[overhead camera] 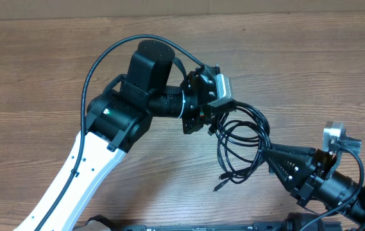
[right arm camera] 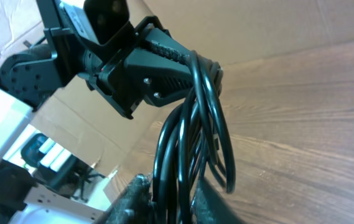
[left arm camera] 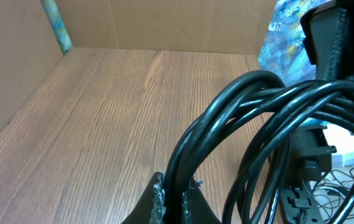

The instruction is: Untangle cables

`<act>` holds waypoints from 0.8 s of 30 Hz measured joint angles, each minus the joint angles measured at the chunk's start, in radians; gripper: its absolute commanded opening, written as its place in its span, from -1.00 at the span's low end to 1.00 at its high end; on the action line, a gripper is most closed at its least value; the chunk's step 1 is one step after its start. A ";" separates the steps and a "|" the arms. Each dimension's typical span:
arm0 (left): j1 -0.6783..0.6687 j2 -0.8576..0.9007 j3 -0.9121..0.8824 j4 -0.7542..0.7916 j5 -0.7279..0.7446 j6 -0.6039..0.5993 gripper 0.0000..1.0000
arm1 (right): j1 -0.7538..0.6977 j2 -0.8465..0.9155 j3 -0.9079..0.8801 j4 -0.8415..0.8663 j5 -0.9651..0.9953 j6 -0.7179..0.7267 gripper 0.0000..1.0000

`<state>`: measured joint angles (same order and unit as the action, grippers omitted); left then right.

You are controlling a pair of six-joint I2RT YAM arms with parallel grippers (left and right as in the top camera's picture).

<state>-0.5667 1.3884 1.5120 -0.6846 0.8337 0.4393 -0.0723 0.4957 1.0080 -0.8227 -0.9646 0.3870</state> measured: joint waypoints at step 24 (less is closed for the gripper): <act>-0.002 0.000 0.006 -0.143 -0.048 -0.019 -0.92 | 0.002 0.000 -0.002 0.089 0.206 -0.034 -0.93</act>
<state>-0.5686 1.3884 1.5177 -0.8280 0.7856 0.4202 -0.0708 0.4957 1.0065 -0.7338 -0.7582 0.3531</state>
